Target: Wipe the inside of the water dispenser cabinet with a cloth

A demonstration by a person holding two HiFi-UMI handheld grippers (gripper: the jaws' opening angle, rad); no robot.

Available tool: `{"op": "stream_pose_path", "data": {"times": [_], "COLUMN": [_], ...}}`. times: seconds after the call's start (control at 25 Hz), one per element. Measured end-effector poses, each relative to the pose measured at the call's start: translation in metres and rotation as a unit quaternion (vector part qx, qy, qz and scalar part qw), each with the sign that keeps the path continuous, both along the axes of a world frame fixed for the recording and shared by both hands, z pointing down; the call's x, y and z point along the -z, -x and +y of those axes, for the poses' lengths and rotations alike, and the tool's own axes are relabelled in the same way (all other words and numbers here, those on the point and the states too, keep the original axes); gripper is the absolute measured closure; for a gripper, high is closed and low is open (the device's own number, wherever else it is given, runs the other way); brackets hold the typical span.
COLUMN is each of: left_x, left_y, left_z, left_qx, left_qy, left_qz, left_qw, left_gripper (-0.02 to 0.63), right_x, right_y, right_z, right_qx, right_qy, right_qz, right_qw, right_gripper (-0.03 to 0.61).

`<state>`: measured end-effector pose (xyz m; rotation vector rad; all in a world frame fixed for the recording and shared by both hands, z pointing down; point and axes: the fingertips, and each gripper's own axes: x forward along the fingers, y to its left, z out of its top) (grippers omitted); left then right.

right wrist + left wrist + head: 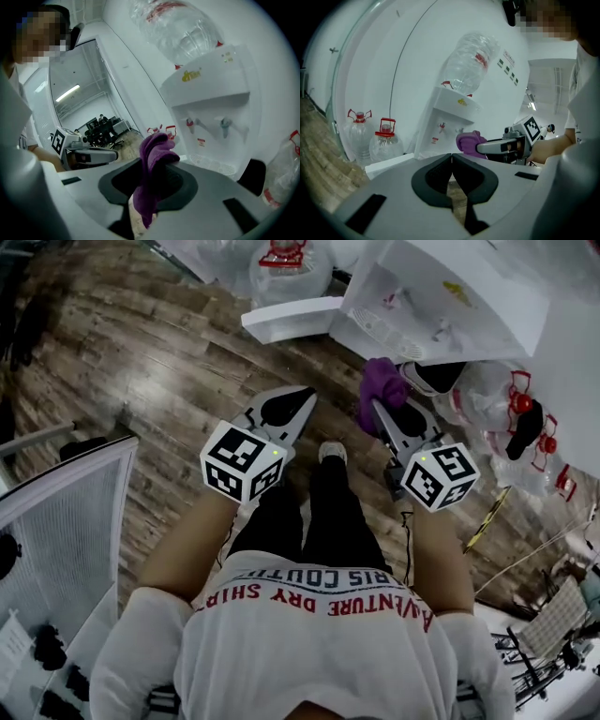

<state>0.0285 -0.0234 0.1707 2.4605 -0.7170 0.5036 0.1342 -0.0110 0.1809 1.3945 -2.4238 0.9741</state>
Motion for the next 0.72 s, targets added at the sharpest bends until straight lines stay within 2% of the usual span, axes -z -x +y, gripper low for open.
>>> {"op": "stream_pose_path", "data": {"times": [0.36,0.72], "left_x": [-0.140,-0.284], "left_y": [0.014,0.010], "left_z": [-0.025,-0.060], "left_qx": [0.005,-0.010], "left_qy": [0.013,-0.016], "left_qz": [-0.008,-0.008], "left_qw": [0.9999,0.9998], "left_gripper": [0.586,0.586], "right_x": [-0.146,-0.295], "right_y": [0.013,0.003], "right_z": [-0.015,-0.047], "right_qx": [0.022,0.041], "right_qy": [0.011,-0.010], "right_qz": [0.021,0.052], "right_qw": [0.999,0.998], "right_gripper": [0.480,0.480]}}
